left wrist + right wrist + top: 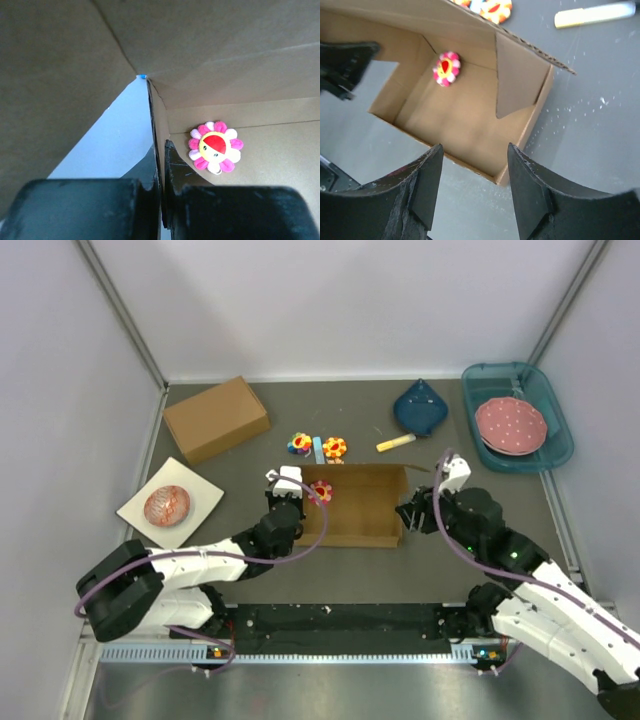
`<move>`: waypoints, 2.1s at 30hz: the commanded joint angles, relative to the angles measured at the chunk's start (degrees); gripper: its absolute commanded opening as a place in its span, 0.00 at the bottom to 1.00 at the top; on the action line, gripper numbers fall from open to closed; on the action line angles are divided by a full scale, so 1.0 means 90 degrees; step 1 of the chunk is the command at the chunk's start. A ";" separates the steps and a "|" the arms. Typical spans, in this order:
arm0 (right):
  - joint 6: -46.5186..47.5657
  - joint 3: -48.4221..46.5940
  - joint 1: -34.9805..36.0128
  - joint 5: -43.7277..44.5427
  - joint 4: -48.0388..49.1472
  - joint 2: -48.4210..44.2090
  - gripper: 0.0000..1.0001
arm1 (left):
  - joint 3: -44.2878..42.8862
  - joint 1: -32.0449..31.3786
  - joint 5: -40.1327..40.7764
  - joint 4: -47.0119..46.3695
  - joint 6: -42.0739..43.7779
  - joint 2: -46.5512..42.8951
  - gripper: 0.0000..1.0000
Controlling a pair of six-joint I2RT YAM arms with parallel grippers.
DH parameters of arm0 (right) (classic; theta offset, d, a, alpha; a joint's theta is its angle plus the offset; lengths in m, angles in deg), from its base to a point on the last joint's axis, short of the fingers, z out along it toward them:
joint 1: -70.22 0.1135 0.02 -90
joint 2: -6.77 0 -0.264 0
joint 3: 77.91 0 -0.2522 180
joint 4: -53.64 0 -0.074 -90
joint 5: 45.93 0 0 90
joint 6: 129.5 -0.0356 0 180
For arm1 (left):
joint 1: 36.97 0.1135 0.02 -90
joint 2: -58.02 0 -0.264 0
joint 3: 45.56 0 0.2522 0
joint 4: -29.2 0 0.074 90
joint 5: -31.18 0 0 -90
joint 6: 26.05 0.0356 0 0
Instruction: Fold the paper box
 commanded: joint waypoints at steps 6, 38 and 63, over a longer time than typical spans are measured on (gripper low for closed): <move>0.0891 -0.0870 0.0098 -0.0422 0.0075 -0.1746 0.55 | 0.0029 -0.0104 -0.0059 0.0739 -0.0063 0.0338 0.00; 0.0559 -0.0597 0.0547 0.0388 0.2702 0.1642 0.51 | 0.0351 -0.0328 -0.1229 0.2721 -0.0014 -0.2952 0.33; 0.0657 -0.0490 0.0547 0.0534 0.2556 0.2042 0.51 | -0.2002 -0.0328 -0.4277 0.6003 0.0113 -0.5404 0.61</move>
